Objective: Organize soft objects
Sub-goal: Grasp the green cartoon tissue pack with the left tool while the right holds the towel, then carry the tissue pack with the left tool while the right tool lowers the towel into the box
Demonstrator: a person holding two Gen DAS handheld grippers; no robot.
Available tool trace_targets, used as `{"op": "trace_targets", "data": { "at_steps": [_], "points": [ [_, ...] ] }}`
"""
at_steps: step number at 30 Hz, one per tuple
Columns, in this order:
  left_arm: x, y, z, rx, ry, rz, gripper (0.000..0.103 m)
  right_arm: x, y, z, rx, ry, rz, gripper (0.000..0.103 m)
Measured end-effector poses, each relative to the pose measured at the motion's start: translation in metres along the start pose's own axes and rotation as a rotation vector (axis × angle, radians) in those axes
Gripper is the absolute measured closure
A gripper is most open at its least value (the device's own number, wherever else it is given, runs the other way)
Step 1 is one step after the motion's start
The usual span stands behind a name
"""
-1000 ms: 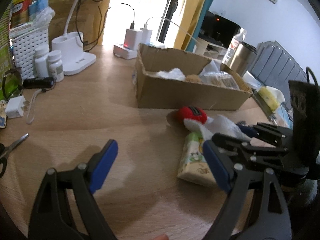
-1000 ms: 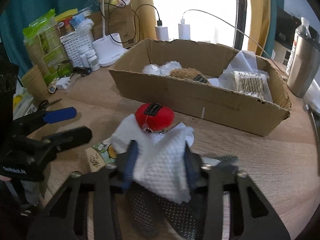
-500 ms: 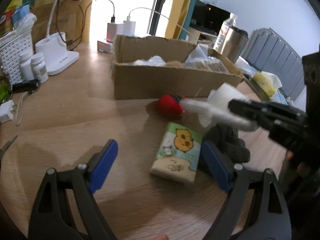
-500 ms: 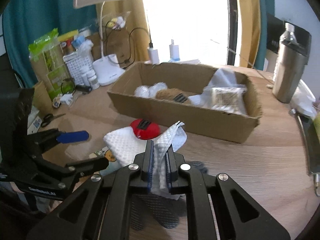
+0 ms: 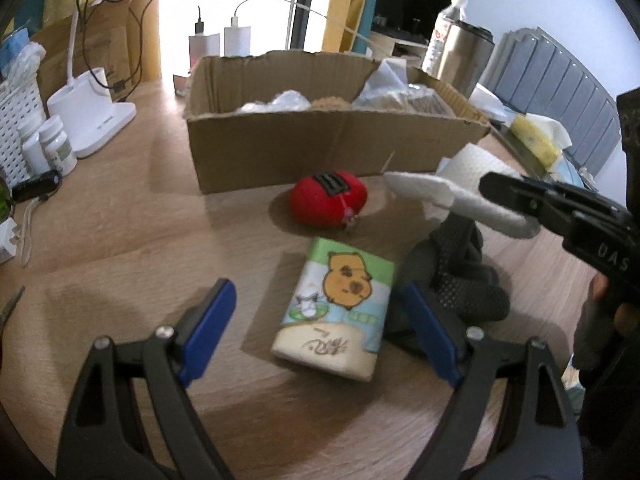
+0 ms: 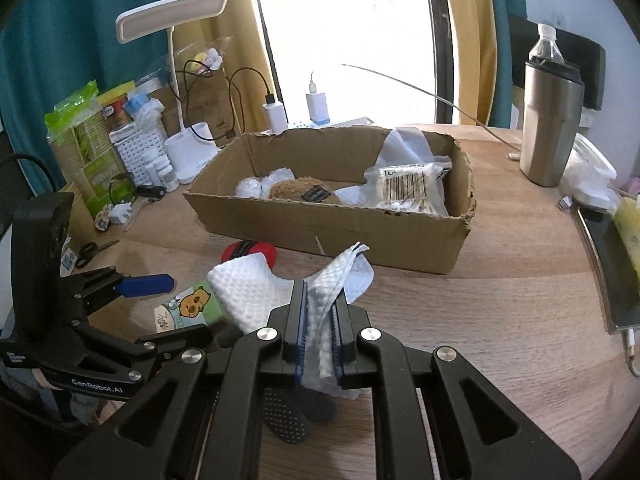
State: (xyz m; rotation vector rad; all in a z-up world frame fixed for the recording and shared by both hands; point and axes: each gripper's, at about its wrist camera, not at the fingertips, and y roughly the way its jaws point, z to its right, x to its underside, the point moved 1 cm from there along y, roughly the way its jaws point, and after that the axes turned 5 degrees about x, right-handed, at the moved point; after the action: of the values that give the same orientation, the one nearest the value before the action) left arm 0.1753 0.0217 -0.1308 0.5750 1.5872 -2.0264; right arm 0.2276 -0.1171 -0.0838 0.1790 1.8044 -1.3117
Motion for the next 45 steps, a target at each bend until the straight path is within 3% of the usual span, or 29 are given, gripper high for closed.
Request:
{"op": "trace_targets", "data": {
  "at_steps": [1, 6, 16, 45],
  "points": [
    [0.000, 0.000, 0.001, -0.002, 0.005, 0.002, 0.030, 0.000, 0.000, 0.001, -0.001, 0.002, 0.000, 0.091],
    [0.000, 0.005, 0.005, -0.002, 0.026, -0.030, 0.051, 0.001, -0.001, 0.004, -0.005, 0.008, 0.003, 0.091],
    [0.000, -0.006, 0.013, 0.023, 0.044, -0.002, 0.053, -0.001, -0.010, 0.001, 0.001, 0.002, 0.022, 0.091],
    [-0.022, -0.080, 0.004, 0.046, 0.053, 0.214, 0.053, -0.027, -0.047, -0.028, 0.033, -0.077, 0.095, 0.091]
  ]
}}
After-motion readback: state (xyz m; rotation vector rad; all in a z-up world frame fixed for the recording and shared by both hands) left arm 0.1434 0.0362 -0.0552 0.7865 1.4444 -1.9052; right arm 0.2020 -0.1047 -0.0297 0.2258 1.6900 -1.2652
